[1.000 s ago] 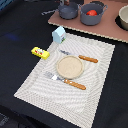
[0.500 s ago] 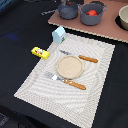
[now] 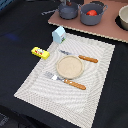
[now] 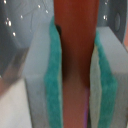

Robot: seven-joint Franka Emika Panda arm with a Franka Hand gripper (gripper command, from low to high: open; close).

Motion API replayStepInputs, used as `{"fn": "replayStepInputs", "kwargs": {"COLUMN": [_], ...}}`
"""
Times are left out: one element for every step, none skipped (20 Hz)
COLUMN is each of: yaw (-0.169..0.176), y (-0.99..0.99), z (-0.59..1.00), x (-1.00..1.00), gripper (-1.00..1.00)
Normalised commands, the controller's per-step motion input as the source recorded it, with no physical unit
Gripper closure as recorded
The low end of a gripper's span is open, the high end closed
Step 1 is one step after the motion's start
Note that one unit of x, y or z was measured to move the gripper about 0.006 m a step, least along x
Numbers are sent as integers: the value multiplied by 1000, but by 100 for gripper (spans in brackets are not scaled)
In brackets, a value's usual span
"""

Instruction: Interact with the objects in diverse but meaningful ways.

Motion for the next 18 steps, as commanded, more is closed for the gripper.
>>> {"fn": "replayStepInputs", "kwargs": {"yaw": [-60, -58, -57, -57, -57, -56, -51, -43, -17, 0, 0, 0, 0, 1, 10, 15, 16, 7], "y": [291, 294, 294, 277, 280, 254, 237, 220, 220, 177, 169, 151, 134, 114, 106, 49, 57, 26], "z": [0, 9, 6, 6, 0, 3, 0, 0, 0, 0, 0, 0, 0, 0, 0, 11, 23, 66], "x": [660, 686, 680, 663, 643, 606, 543, 446, 240, 109, 6, 0, 0, -69, -149, -217, -283, -329], "gripper": [100, 100, 100, 100, 100, 100, 100, 100, 100, 100, -100, -100, -100, -100, -100, -100, -100, -100]}}
